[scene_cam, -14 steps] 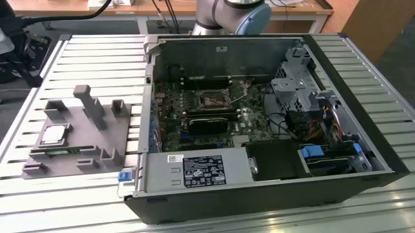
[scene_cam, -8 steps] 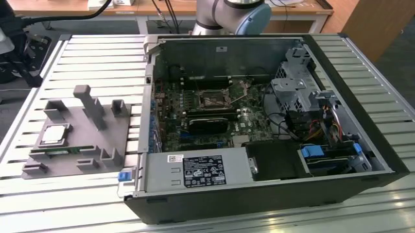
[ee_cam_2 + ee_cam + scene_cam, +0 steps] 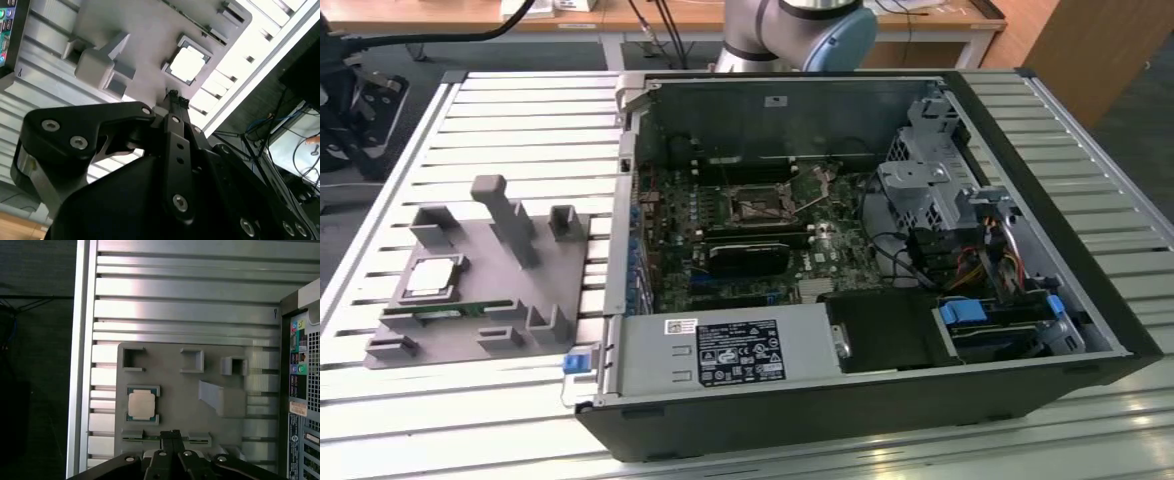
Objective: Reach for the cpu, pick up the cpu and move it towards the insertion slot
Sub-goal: 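Pick up the cpu and move it towards the insertion slot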
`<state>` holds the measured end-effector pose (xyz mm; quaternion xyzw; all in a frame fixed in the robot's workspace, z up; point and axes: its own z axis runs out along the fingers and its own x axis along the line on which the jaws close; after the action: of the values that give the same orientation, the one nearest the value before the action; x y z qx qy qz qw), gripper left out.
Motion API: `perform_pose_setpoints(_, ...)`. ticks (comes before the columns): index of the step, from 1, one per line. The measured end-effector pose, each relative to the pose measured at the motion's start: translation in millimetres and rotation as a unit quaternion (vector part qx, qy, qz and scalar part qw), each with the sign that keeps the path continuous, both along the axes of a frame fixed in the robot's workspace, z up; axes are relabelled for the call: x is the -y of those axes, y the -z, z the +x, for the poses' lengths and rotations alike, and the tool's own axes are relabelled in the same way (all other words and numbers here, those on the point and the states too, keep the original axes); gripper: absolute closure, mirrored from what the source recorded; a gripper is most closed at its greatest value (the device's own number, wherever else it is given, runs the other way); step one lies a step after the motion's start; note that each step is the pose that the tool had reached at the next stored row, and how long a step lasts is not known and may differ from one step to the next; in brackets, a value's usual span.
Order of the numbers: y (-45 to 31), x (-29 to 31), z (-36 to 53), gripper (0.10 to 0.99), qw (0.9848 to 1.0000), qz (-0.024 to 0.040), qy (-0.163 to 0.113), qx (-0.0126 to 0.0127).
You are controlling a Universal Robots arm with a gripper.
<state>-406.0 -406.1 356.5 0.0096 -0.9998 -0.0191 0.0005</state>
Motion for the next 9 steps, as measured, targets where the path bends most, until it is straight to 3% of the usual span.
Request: perform_pose_setpoints(9, 5.6, 0.0, -26.0, 0.973, 1.0, -0.0009, 0.0, -0.0001)
